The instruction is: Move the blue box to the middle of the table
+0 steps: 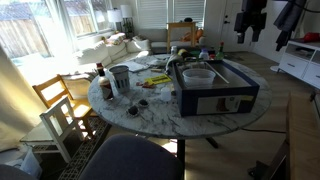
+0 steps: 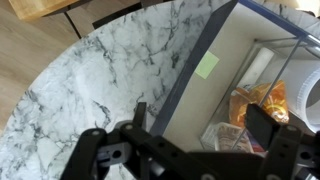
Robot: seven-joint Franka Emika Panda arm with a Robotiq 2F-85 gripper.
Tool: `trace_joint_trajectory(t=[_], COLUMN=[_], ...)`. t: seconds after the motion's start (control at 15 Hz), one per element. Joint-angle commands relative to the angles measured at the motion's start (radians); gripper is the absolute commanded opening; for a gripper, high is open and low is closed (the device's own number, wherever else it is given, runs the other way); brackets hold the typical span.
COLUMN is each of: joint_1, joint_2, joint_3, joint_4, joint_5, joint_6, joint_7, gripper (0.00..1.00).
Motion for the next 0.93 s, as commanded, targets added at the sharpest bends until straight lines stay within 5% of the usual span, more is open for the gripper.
trace_joint_trajectory(t=[0.0, 0.87], joint_1=[0.000, 0.012], joint_2=[0.064, 0.372], joint_3=[0.013, -0.009], joint_4=[-0.011, -0.053], joint_5=[0.021, 0.233], joint_6=[0.073, 0.486], joint_7=[-0.007, -0.026], gripper=[1.00, 1.00])
